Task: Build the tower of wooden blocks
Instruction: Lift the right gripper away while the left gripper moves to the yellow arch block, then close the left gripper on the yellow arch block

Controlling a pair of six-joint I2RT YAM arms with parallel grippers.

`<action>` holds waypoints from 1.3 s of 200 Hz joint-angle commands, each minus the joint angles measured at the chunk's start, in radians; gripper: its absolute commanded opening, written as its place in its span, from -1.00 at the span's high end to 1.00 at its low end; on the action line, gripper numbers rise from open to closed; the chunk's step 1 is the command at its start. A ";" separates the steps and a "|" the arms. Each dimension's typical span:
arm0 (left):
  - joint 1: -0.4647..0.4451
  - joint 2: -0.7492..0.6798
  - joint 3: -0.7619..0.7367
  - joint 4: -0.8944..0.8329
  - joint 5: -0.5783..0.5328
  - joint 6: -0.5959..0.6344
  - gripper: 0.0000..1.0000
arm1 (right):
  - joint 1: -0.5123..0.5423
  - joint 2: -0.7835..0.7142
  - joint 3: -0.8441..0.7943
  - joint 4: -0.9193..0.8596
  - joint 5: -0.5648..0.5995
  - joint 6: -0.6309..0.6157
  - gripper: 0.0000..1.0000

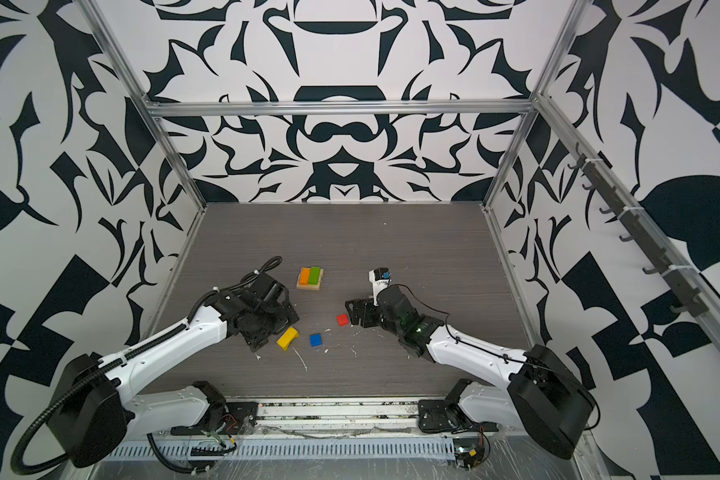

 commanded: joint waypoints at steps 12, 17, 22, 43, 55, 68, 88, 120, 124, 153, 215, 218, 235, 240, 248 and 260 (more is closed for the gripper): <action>-0.029 0.043 0.068 -0.154 -0.127 -0.155 -0.99 | 0.003 -0.003 -0.006 0.045 0.015 0.008 -0.77; -0.031 0.044 0.069 -0.159 -0.127 -0.161 -0.99 | 0.003 -0.003 -0.006 0.045 0.015 0.008 -0.77; -0.031 0.043 0.069 -0.160 -0.122 -0.170 -0.99 | 0.004 -0.003 -0.006 0.044 0.014 0.008 -0.77; -0.031 0.074 0.057 -0.127 -0.110 -0.192 -0.99 | 0.003 -0.010 -0.010 0.042 0.021 0.007 -0.77; -0.031 0.073 0.047 -0.107 -0.103 -0.211 -0.99 | 0.003 -0.014 -0.011 0.040 0.024 0.008 -0.77; -0.031 0.073 0.043 -0.094 -0.098 -0.226 -0.99 | 0.003 -0.017 -0.012 0.037 0.026 0.008 -0.77; -0.031 0.068 0.027 -0.068 -0.093 -0.251 -0.99 | 0.003 -0.015 -0.010 0.032 0.027 0.007 -0.77; -0.031 0.070 0.014 -0.058 -0.084 -0.275 -0.99 | 0.003 -0.011 -0.004 0.030 0.019 0.010 -0.77; -0.031 0.074 0.013 -0.058 -0.081 -0.277 -0.99 | 0.003 -0.011 -0.004 0.030 0.016 0.009 -0.77; -0.031 0.103 0.008 -0.016 -0.061 -0.289 -1.00 | 0.003 -0.012 0.001 0.034 -0.013 -0.007 -0.78; -0.037 0.145 0.008 0.017 -0.040 -0.286 -0.92 | 0.003 -0.017 0.007 0.008 -0.021 -0.009 -1.00; -0.038 0.146 0.007 0.017 -0.040 -0.287 -0.92 | 0.004 -0.016 0.009 0.001 -0.021 -0.009 -1.00; -0.043 0.156 0.004 0.026 -0.034 -0.295 -0.90 | 0.004 -0.008 0.012 -0.009 -0.023 -0.010 -1.00; -0.046 0.159 0.004 0.029 -0.030 -0.297 -0.89 | 0.004 -0.006 0.012 -0.007 -0.024 -0.010 -1.00; -0.051 0.163 0.004 0.031 -0.031 -0.299 -0.89 | 0.004 -0.005 0.010 -0.003 -0.026 -0.011 -1.00; -0.058 0.169 0.003 0.031 -0.030 -0.305 -0.88 | 0.004 -0.006 0.006 0.004 -0.024 -0.011 -1.00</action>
